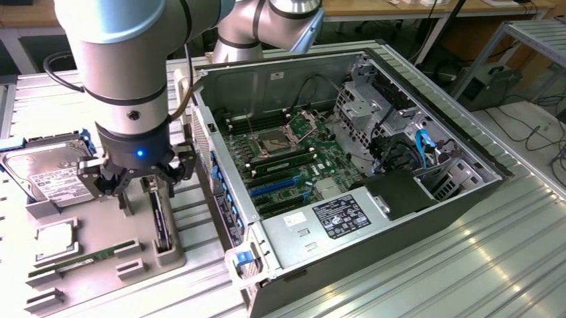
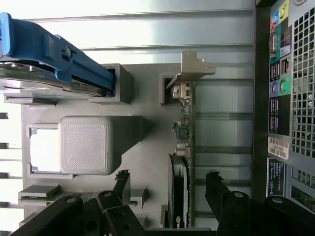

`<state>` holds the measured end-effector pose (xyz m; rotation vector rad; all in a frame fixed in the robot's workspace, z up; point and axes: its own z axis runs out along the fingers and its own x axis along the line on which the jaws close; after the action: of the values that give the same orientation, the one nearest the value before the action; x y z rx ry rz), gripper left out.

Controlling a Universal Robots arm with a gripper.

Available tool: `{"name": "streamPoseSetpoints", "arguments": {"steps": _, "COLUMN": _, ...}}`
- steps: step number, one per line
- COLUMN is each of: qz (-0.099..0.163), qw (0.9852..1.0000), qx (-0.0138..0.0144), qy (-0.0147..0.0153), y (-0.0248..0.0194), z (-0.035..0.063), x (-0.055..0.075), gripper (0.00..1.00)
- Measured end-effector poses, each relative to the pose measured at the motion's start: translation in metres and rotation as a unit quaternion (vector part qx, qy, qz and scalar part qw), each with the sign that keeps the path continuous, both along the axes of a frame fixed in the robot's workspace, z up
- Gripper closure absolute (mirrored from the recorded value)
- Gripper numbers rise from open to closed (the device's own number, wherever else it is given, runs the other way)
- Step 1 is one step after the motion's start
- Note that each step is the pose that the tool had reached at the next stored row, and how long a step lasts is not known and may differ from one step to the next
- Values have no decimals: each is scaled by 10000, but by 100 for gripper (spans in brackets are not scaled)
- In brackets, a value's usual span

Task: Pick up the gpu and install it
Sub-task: 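Pick up the gpu and move the gpu toward the slot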

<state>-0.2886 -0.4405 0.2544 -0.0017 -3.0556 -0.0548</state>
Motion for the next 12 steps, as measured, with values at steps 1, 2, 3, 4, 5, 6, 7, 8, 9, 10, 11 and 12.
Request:
{"name": "streamPoseSetpoints", "arguments": {"steps": 1, "qz": 1, "qw": 10000, "qx": 0, "qy": 0, "y": 5, "z": -2, "x": 0, "gripper": 28}}
{"name": "streamPoseSetpoints", "arguments": {"steps": 2, "qz": 2, "qw": 10000, "qx": 0, "qy": -1, "y": 10, "z": -4, "x": 0, "gripper": 28}}
{"name": "streamPoseSetpoints", "arguments": {"steps": 3, "qz": 3, "qw": 10000, "qx": 1, "qy": -1, "y": 13, "z": -11, "x": 0, "gripper": 28}}
{"name": "streamPoseSetpoints", "arguments": {"steps": 4, "qz": 4, "qw": 10000, "qx": 0, "qy": 0, "y": 16, "z": -21, "x": 1, "gripper": 28}}
{"name": "streamPoseSetpoints", "arguments": {"steps": 5, "qz": 4, "qw": 10000, "qx": 0, "qy": 2, "y": 17, "z": -36, "x": 2, "gripper": 28}}
{"name": "streamPoseSetpoints", "arguments": {"steps": 6, "qz": 4, "qw": 10000, "qx": 0, "qy": 1, "y": 17, "z": -44, "x": 2, "gripper": 28}}
{"name": "streamPoseSetpoints", "arguments": {"steps": 7, "qz": 3, "qw": 10000, "qx": 0, "qy": -2, "y": 17, "z": -50, "x": 2, "gripper": 28}}
{"name": "streamPoseSetpoints", "arguments": {"steps": 8, "qz": 3, "qw": 10000, "qx": 0, "qy": -15, "y": 17, "z": -55, "x": 1, "gripper": 28}}
{"name": "streamPoseSetpoints", "arguments": {"steps": 9, "qz": 2, "qw": 10000, "qx": -1, "qy": -39, "y": 18, "z": -61, "x": 1, "gripper": 28}}
{"name": "streamPoseSetpoints", "arguments": {"steps": 10, "qz": 3, "qw": 10000, "qx": -1, "qy": -61, "y": 18, "z": -68, "x": 2, "gripper": 28}}
{"name": "streamPoseSetpoints", "arguments": {"steps": 11, "qz": 3, "qw": 10000, "qx": -2, "qy": -80, "y": 17, "z": -76, "x": 2, "gripper": 28}}
{"name": "streamPoseSetpoints", "arguments": {"steps": 12, "qz": 3, "qw": 10000, "qx": -2, "qy": -95, "y": 17, "z": -85, "x": 2, "gripper": 28}}
